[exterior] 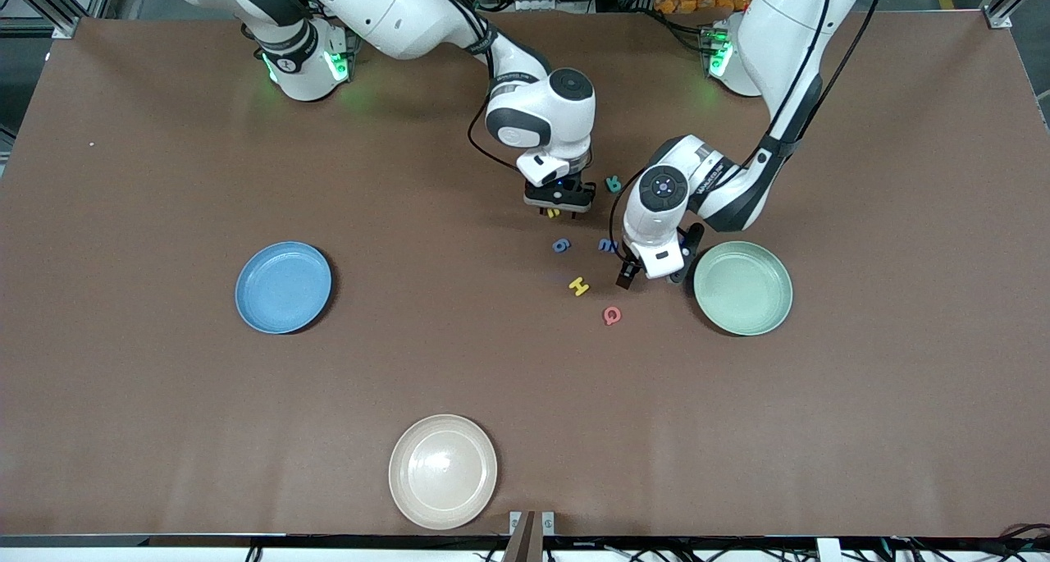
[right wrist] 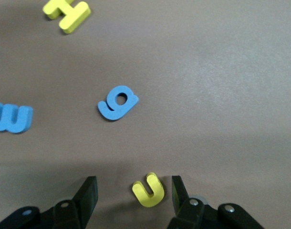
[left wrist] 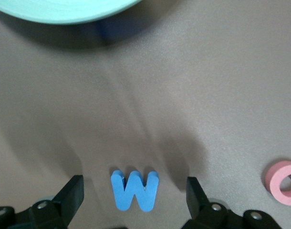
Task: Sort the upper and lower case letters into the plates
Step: 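Grasp the blue W while the right gripper grasps the yellow u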
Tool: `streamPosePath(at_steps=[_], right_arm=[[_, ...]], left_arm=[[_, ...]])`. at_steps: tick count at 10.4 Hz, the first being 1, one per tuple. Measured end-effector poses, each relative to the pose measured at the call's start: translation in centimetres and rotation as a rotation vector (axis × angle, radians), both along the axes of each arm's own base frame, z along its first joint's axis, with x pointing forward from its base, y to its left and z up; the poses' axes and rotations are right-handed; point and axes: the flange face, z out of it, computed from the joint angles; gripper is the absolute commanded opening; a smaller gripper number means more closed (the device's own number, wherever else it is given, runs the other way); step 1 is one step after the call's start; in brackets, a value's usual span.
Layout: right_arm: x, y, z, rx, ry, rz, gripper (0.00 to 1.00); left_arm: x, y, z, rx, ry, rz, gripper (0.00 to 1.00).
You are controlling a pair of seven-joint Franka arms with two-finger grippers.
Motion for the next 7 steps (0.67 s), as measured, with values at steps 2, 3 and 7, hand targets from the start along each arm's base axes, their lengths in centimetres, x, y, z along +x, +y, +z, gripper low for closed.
streamPosePath(at_steps=[2, 3, 7], right_arm=[[-0.16, 0.01, -0.17, -0.012, -0.004, 0.042, 0.70], [-0.17, -0.04, -0.32, -0.018, -0.003, 0.060, 0.69], [0.44, -0.40, -0.45, -0.039, 0.001, 0.174, 0.69]], left_arm=[[0.14, -0.10, -0.43, 0.002, 0.000, -0.006, 0.95], [0.31, -0.22, -0.68, -0.002, -0.002, -0.006, 0.95], [0.88, -0.54, -0.61, -0.014, -0.015, -0.004, 0.57]])
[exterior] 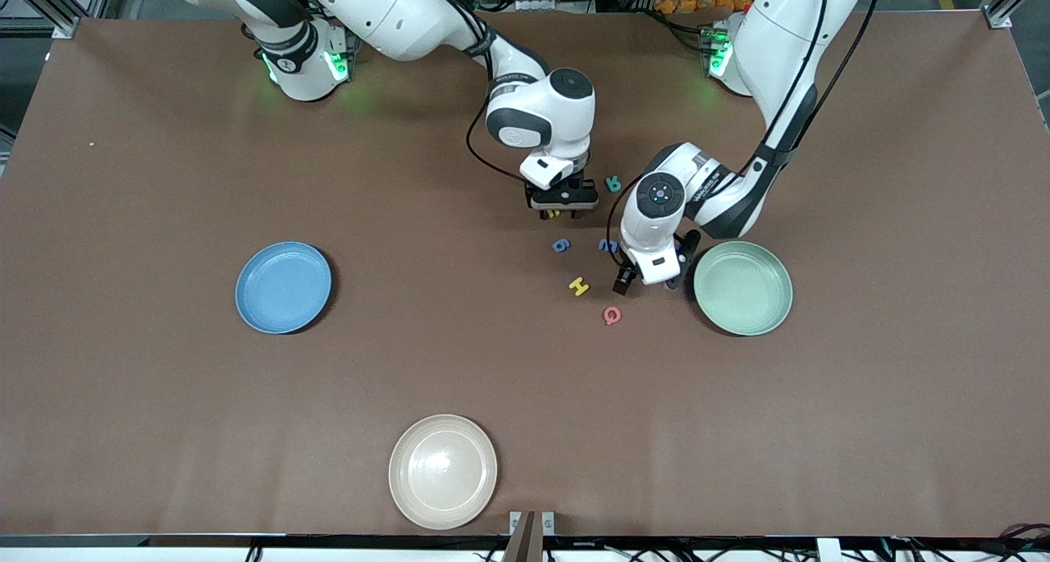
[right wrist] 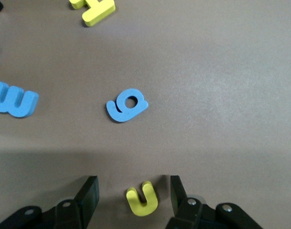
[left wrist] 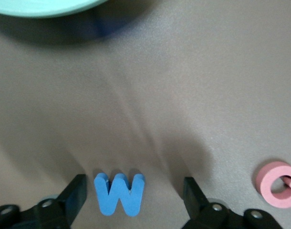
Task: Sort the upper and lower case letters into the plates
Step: 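Grasp the blue W while the right gripper grasps the yellow u, then drop the W into the green plate while the right gripper carries the u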
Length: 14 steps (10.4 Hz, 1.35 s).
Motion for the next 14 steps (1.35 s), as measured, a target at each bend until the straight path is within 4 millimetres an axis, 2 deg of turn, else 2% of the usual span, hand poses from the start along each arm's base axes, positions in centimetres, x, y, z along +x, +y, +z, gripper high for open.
streamPosePath(at_steps=[1, 3, 4, 7, 8, 10, 13, 14], right_arm=[[0.0, 0.0, -0.2, 0.005, 0.003, 0.017, 0.69], [0.0, -0.3, -0.7, 0.030, 0.011, 0.044, 0.69], [0.2, -0.4, -0.8, 0.036, 0.020, 0.057, 0.69], [0.5, -0.6, -0.7, 0.042, 0.047, 0.075, 0.64], [0.5, -0.6, -0.7, 0.041, 0.051, 0.082, 0.63], [0.6, -0.8, -0.6, 0.045, 0.059, 0.088, 0.57], [0.6, -1.1, -0.4, 0.049, 0.068, 0.089, 0.39], [0.7, -1.2, -0.3, 0.049, 0.068, 0.093, 0.31]], left_arm=[[0.1, -0.1, 0.1, -0.002, -0.003, 0.000, 0.44], [0.3, -0.1, 0.3, -0.004, -0.007, 0.000, 0.14], [0.3, -0.2, 0.6, -0.005, -0.010, 0.000, 0.04], [0.7, 0.1, 1.0, -0.002, -0.015, -0.001, 0.03], [1.4, 1.1, 1.4, 0.016, -0.002, -0.019, 0.04], [3.4, 4.4, 4.6, 0.070, 0.054, -0.087, 0.04], [5.6, 9.8, 11.1, 0.068, 0.118, -0.257, 0.08], [6.3, 12.2, 11.7, 0.063, 0.130, -0.308, 0.11]])
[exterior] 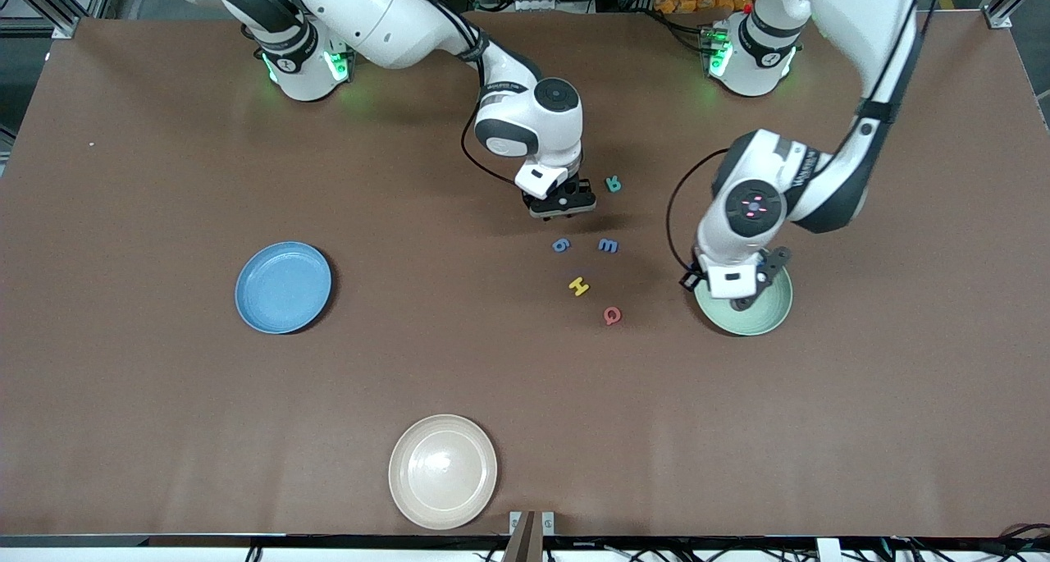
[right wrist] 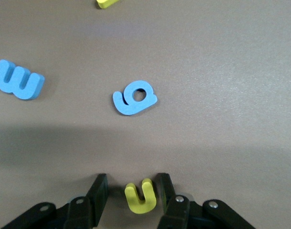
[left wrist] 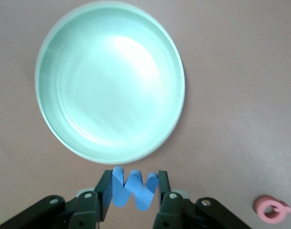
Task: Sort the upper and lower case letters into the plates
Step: 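Drop the W into the green plate while the right gripper carries the u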
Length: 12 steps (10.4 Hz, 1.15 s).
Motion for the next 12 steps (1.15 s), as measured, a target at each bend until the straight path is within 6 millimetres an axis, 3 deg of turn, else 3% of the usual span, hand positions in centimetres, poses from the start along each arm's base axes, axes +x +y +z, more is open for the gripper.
streamPosePath(at_steps=[1, 2, 3, 6, 8, 10, 12], right_arm=[[0.0, -0.1, 0.1, -0.006, 0.001, 0.004, 0.22], [0.0, -0.1, 0.1, -0.006, 0.001, 0.009, 0.08], [0.0, -0.2, 0.2, -0.006, 0.000, 0.012, 0.00], [0.9, -0.8, 0.3, -0.009, 0.005, 0.001, 0.00], [3.6, -3.0, 2.0, 0.004, 0.030, -0.035, 0.00], [7.2, -6.8, 6.2, -0.008, 0.071, -0.050, 0.00], [11.2, -12.9, 9.8, -0.102, 0.142, -0.042, 0.00]], left_arm=[[0.6, 2.2, -0.3, -0.008, 0.015, -0.044, 0.20], [0.9, 3.7, -1.0, -0.016, 0.031, -0.077, 0.86], [1.1, 4.4, -1.7, -0.022, 0.042, -0.101, 1.00], [0.9, 3.9, -2.4, -0.030, 0.051, -0.129, 1.00], [0.6, 2.6, -2.2, -0.033, 0.043, -0.116, 1.00], [0.3, 0.0, -1.4, -0.049, 0.016, -0.050, 1.00], [-0.6, -5.3, -0.8, -0.083, -0.027, 0.059, 1.00]])
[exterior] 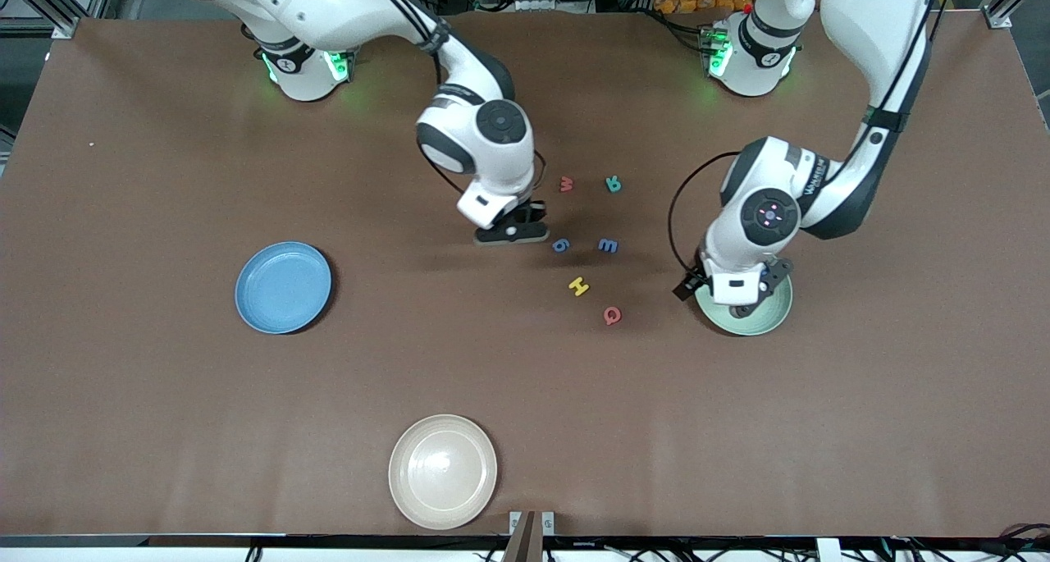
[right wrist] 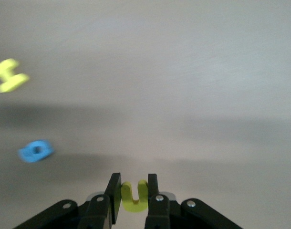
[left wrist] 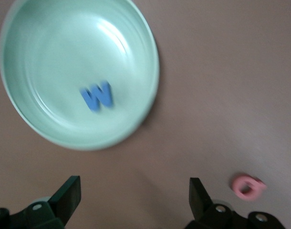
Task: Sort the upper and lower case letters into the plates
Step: 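Drop the W into the green plate while the right gripper carries the u, then release the u onto the blue plate while the left gripper reaches the Q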
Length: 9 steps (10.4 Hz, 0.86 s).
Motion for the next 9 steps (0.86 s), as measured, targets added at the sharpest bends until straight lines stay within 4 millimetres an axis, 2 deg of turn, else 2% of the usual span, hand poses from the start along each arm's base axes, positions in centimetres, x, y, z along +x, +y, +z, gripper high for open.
streamPosePath(at_steps=[2, 3, 4, 7, 9], right_arm=[[4.4, -7.8, 2.2, -0.080, 0.066, 0.010, 0.00], [6.3, -11.9, 2.9, -0.111, 0.094, 0.023, 0.00], [8.0, -15.6, 3.2, -0.126, 0.124, 0.030, 0.00], [10.6, -25.2, 2.1, -0.155, 0.194, 0.038, 0.00], [11.3, -32.1, 0.6, -0.165, 0.251, 0.040, 0.00]], left_arm=[[-1.8, -6.2, -1.0, -0.027, -0.026, 0.064, 1.00], [-2.4, -8.4, -1.8, -0.042, -0.033, 0.070, 1.00], [-2.2, -9.6, -2.3, -0.055, -0.042, 0.060, 1.00], [1.5, -10.4, -3.0, -0.010, -0.146, -0.100, 1.00], [2.8, -10.9, -5.1, -0.003, -0.149, -0.209, 1.00]])
